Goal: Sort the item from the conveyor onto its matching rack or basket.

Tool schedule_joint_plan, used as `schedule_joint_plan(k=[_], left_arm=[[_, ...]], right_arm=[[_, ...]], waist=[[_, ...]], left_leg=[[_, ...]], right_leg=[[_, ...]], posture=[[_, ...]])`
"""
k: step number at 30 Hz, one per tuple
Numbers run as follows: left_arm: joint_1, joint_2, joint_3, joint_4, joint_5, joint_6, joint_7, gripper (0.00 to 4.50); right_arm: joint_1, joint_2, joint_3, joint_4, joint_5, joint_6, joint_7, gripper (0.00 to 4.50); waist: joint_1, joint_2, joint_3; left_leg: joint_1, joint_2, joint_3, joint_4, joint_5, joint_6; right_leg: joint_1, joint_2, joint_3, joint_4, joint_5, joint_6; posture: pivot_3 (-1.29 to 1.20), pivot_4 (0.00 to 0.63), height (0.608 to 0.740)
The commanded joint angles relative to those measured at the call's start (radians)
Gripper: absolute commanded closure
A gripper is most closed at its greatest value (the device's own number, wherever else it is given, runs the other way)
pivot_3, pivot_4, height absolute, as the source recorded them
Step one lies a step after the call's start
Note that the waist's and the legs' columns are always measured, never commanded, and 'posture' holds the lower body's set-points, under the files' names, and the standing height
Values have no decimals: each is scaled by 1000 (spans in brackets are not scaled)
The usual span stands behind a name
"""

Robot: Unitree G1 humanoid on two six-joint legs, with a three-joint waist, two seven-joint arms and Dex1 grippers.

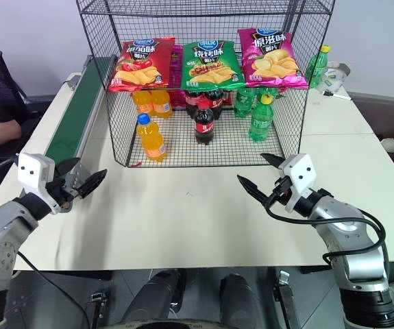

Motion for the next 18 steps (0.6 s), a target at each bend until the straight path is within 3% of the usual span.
schedule_joint_plan(k=[1, 18], left_arm=[[-15, 11, 17, -11, -8, -5, -2, 65], [-15, -27, 15, -2, -19, 12, 39, 65]], right_arm=[[-4, -1, -17, -31, 4, -23, -4, 0], [-64, 30, 68, -56, 1, 5, -44, 0]], waist=[[0, 0, 0], [0, 0, 0]], left_leg=[[0, 0, 0, 0, 0, 0], [0, 0, 0, 0, 0, 0]], right_leg=[[0, 0, 0, 0, 0, 0], [0, 0, 0, 0, 0, 0]], posture=[[0, 150, 740], [0, 150, 740]])
